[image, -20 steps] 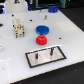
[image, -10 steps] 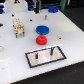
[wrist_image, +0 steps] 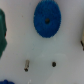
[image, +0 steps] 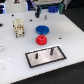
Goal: Insert the blue gear onto the right peg, followed by the red gear
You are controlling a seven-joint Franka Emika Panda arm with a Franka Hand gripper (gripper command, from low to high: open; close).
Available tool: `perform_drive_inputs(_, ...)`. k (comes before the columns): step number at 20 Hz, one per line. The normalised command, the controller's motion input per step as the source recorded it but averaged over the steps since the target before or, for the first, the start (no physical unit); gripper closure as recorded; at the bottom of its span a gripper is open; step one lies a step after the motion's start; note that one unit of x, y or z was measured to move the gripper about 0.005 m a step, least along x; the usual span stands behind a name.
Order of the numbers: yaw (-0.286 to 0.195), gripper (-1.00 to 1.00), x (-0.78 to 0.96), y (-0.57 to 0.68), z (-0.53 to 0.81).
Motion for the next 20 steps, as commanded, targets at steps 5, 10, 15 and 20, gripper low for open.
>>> perform_drive_inputs(5, 0.000, -1.00, -0.28, 0.09, -0.54)
perform_drive_inputs(10, 0.000, -1.00, -0.26, 0.04, -0.52)
perform_drive_inputs(15, 0.000, -1.00, -0.20, 0.01, -0.44)
perform_drive_inputs(20, 0.000, 1.00, -0.21, -0.01, -0.35)
